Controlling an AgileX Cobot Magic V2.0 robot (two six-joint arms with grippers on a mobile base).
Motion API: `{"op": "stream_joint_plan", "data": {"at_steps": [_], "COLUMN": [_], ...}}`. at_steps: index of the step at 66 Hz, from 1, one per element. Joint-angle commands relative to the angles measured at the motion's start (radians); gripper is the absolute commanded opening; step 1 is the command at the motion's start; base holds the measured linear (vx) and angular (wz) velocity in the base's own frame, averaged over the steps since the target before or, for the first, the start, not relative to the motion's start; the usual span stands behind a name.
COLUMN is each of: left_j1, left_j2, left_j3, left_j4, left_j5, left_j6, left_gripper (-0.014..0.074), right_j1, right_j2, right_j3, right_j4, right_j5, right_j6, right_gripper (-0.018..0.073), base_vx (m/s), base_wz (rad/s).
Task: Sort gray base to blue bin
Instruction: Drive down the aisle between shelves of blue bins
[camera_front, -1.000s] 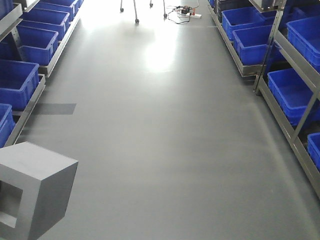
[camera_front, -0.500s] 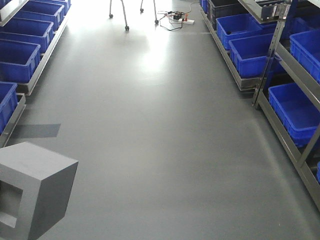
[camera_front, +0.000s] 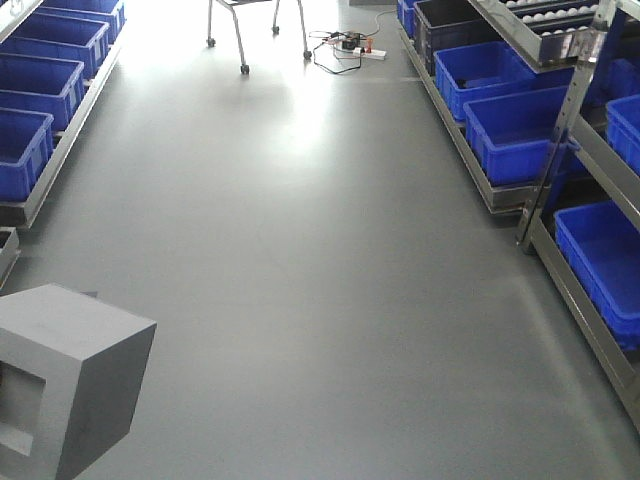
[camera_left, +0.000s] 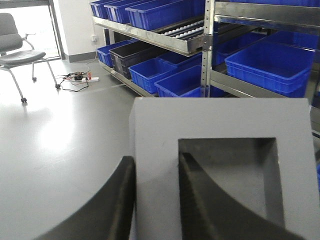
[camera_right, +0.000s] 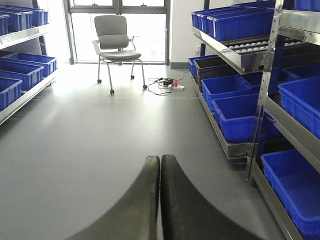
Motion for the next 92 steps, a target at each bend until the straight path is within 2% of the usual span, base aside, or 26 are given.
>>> {"op": "stream_joint_plan", "data": {"at_steps": [1, 92], "left_j1": [-0.002, -0.002], "left_j2": [0.007, 0.007], "left_j3": [-0.031, -0.031], "left_j4": [-0.003, -0.003], "left_j5": [-0.11, -0.11], "left_j6": [-0.004, -0.004], "left_gripper": [-0.0006, -0.0006], "right_j1": [-0.003, -0.003], "right_j2": [-0.012, -0.012], "right_j3": [0.015, 0.015], "right_j4": [-0.006, -0.006], "right_j5": [-0.074, -0.074], "right_j6": [-0.006, -0.006], "right_gripper": [-0.0009, -0.0009], "base_vx": [0.46, 0.4], "base_wz": [0.01, 0.05]}}
